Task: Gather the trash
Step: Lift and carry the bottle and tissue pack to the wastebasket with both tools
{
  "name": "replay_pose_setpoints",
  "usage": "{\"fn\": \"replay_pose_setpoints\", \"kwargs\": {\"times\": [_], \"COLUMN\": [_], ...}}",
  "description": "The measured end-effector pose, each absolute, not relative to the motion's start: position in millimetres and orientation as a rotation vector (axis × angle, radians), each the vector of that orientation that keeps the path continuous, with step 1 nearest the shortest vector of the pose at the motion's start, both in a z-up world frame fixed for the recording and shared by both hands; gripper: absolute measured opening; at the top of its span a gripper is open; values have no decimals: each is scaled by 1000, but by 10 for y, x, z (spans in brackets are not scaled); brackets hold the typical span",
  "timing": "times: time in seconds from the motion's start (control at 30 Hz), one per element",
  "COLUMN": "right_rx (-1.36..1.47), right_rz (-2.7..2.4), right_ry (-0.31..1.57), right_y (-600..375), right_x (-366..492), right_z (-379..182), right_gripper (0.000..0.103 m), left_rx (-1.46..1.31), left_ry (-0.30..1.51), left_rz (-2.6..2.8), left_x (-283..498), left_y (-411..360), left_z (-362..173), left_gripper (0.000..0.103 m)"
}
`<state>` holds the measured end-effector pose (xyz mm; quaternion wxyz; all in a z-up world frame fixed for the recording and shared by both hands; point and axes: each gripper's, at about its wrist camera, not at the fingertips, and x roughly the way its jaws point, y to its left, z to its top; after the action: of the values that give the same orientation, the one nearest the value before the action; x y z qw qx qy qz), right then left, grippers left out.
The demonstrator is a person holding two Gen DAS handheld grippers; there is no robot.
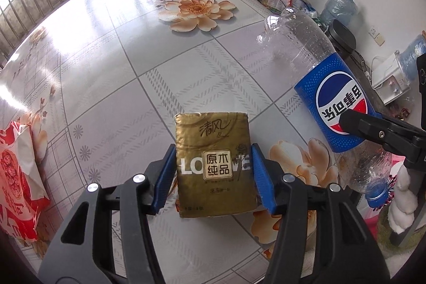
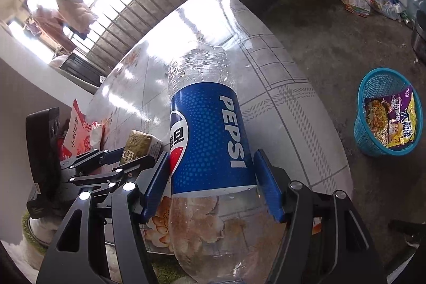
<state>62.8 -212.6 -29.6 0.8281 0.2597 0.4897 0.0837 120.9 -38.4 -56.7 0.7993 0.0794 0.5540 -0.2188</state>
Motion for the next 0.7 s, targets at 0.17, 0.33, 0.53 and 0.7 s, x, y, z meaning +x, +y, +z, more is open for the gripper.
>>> {"fn": "replay_pose_setpoints", "kwargs": {"times": [0.17, 0.33, 0.53, 0.7], "right_rx": [552, 559, 586, 625], "right_rz": [189, 187, 184, 191], "right_ry": [1059, 1059, 1042, 1028], "right_y": [-2105, -2099, -2137, -2185], "right_x": [689, 690, 656, 641], "right_z": [-357, -391, -420, -427], "right_gripper": [64, 64, 59, 59], "left_rx": [192, 224, 228, 218], "left_ry": [1188, 1174, 1165, 1162], "left_rz": [-456, -441, -441, -443], "left_x": [1277, 1309, 1294, 1299], "left_y": [-473, -554, -569, -560], "left_z": [-616, -650, -643, -640], "left_gripper": [53, 53, 51, 50]}}
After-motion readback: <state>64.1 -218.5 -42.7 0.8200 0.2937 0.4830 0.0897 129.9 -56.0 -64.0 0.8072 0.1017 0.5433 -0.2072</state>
